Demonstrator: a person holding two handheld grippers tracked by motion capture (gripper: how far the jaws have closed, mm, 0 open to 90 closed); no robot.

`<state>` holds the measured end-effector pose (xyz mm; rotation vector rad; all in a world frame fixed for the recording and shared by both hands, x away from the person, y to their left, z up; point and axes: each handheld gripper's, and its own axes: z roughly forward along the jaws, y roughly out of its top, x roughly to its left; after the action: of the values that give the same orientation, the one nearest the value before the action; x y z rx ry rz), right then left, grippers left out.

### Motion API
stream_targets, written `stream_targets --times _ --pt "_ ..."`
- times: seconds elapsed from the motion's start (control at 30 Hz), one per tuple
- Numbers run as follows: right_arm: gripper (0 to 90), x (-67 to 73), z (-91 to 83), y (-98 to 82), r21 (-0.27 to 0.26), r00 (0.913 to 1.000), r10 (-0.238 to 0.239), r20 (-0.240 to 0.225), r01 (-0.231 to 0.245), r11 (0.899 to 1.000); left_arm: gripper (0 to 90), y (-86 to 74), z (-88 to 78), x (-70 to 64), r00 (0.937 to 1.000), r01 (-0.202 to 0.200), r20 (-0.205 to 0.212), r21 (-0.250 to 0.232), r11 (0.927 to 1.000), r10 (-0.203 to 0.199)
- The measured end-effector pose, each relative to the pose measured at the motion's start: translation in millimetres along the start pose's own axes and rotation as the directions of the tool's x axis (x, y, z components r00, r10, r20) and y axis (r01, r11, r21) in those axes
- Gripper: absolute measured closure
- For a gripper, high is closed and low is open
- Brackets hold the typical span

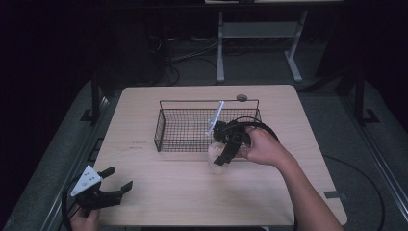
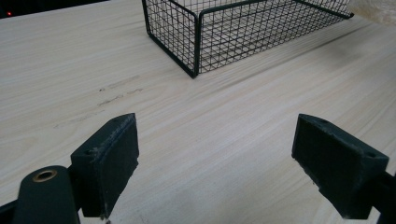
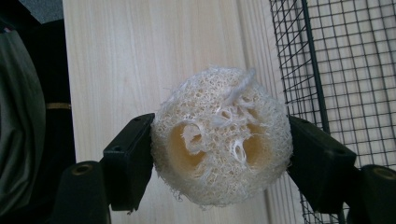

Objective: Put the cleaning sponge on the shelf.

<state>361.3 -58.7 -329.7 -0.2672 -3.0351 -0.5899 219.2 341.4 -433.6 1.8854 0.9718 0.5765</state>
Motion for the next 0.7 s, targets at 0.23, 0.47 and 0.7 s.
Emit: stream_targets --times 0.23,0.47,0.7 --pt "27.7 -5.0 -8.5 6.9 -0.010 1.0000 0.002 -0.002 -0.002 1.000 13.9 0.2 0.7 -0.7 1.0000 0.002 0.002 -0.002 1.0000 -0.002" --pt "27.7 -10.7 -19.3 12.4 -0.028 1.0000 0.000 0.002 0.000 1.000 13.9 0.4 0.9 -1.0 1.0000 0.003 0.003 -0.003 1.0000 -0.003" --pt "27.7 -16.9 -25.5 17.2 -0.036 1.0000 0.003 0.005 -0.003 0.999 13.9 0.3 0.2 -0.4 1.0000 0.002 0.002 -0.003 1.0000 -0.002"
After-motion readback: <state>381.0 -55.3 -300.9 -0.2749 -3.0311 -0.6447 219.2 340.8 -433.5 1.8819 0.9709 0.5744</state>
